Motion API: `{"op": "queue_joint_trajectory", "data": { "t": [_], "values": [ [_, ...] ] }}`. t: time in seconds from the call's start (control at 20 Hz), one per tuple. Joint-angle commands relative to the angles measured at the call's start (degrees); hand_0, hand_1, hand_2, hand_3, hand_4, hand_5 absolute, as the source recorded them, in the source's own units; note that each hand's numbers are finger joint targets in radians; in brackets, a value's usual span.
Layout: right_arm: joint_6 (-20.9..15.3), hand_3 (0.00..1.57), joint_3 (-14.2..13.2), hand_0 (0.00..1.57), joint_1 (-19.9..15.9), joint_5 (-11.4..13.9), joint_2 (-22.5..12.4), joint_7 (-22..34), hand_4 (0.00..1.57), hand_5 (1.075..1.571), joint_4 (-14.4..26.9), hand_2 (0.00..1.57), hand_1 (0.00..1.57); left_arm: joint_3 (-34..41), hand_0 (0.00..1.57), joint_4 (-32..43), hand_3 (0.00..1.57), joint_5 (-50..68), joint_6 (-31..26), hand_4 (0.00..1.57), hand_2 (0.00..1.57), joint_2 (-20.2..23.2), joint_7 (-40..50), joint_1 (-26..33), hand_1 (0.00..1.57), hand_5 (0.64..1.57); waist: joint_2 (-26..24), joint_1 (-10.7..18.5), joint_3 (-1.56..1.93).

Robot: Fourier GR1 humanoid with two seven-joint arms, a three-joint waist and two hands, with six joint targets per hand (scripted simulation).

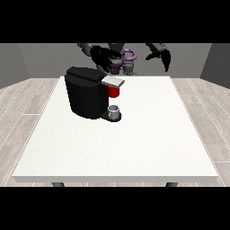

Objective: Insert the coffee pod into the coffee machine and close the lid

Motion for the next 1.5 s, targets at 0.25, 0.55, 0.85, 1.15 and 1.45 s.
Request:
{"op": "queue_joint_trajectory", "data": {
  "t": [0.25, 0.55, 0.85, 1.15, 1.45],
  "values": [
    [-3.35, 0.0, 4.0, 0.0, -7.87, 5.73, 2.32, 1.34, 0.1, 1.571, 0.61, 0.0, 0.0, 1.67, 0.0, 3.19, 0.0, 1.28, -2.15, 0.36, 0.0, 3.01, -5.98, -0.61, 0.0, 1.571, 3.12, 1.85, -0.04],
    [-4.36, 0.0, 2.54, 0.0, -15.76, 7.54, 0.53, 3.35, 0.26, 1.571, 3.93, 0.0, 0.0, 1.03, 0.0, 0.85, 0.0, 3.35, -3.81, 0.44, 0.0, 3.18, -1.17, -3.55, 0.0, 1.571, 3.92, 6.32, -0.01],
    [-5.71, 0.0, 2.94, 0.0, -18.39, 8.64, 3.1, 1.66, 0.1, 1.571, 6.0, 0.0, 0.0, 1.02, 0.0, 1.9, 0.0, 2.26, -2.03, 0.42, 0.0, 2.9, -5.28, -4.41, 0.0, 1.571, 6.54, 6.05, -0.02],
    [-3.24, 0.0, 2.42, 0.0, -24.87, 10.33, -0.78, 3.38, 0.0, 1.571, 9.02, 0.0, 0.0, 0.13, 0.0, 1.47, 0.0, 2.63, -2.52, 0.4, 0.0, 2.38, -5.69, -5.06, 0.0, 1.571, 8.84, 8.19, -0.04],
    [-6.08, 0.0, 4.06, 0.0, -27.89, 12.35, 3.41, 3.68, 0.0, 1.571, 10.36, 0.0, 0.0, 2.48, 0.0, 3.69, 0.0, 5.11, -3.17, 0.25, 0.0, 3.66, -4.7, -8.94, 0.0, 1.571, 10.34, 9.23, -0.04]
  ]
}}
